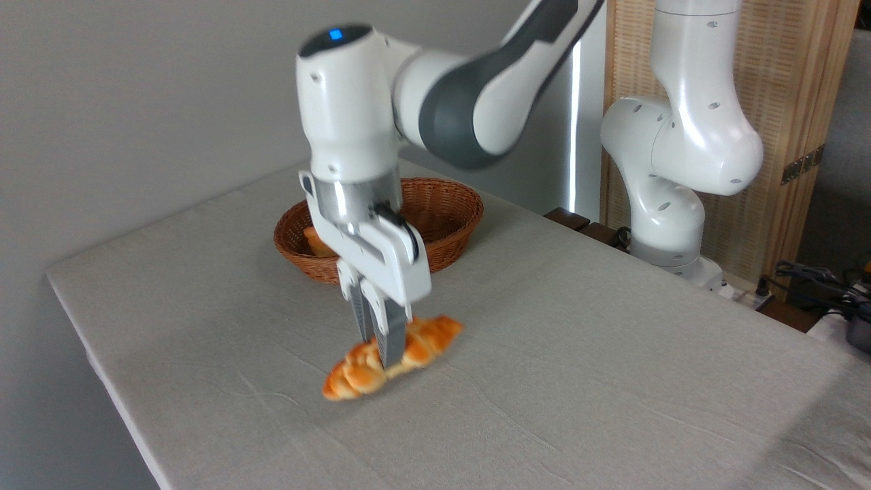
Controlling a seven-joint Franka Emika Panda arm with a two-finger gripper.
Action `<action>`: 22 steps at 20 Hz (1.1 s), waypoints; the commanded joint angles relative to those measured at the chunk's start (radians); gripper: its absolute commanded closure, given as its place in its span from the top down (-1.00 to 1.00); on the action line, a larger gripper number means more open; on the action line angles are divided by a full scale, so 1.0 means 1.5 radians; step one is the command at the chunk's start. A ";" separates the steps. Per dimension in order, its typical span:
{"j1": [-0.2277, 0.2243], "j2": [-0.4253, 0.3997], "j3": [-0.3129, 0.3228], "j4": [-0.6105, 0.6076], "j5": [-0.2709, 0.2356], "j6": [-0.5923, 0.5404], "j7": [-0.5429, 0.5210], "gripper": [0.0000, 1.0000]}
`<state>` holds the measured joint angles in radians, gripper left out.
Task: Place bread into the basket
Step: 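Lift the braided loaf and carry it over the wicker basket, then lower the loaf into the basket beside the round roll and release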
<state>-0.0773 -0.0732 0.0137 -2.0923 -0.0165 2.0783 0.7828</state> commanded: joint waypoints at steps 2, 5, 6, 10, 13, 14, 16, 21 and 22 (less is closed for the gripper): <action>-0.008 -0.036 -0.045 0.114 -0.098 -0.202 0.014 -0.51; -0.083 -0.069 -0.043 0.096 -0.113 -0.257 0.012 -0.49; -0.112 -0.077 -0.043 0.083 -0.113 -0.259 0.011 -0.46; -0.210 -0.097 -0.041 0.023 -0.110 -0.251 0.008 -0.29; -0.246 -0.095 -0.042 -0.028 -0.109 -0.201 -0.001 0.26; -0.253 -0.095 -0.042 -0.045 -0.110 -0.192 -0.009 0.34; -0.254 -0.094 -0.042 -0.062 -0.109 -0.187 -0.032 0.49; -0.253 -0.089 -0.042 -0.070 -0.112 -0.184 -0.072 0.96; -0.253 -0.089 -0.040 -0.070 -0.114 -0.181 -0.082 0.97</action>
<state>-0.4459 -0.1936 -0.0618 -2.1858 -0.1701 1.7865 0.7027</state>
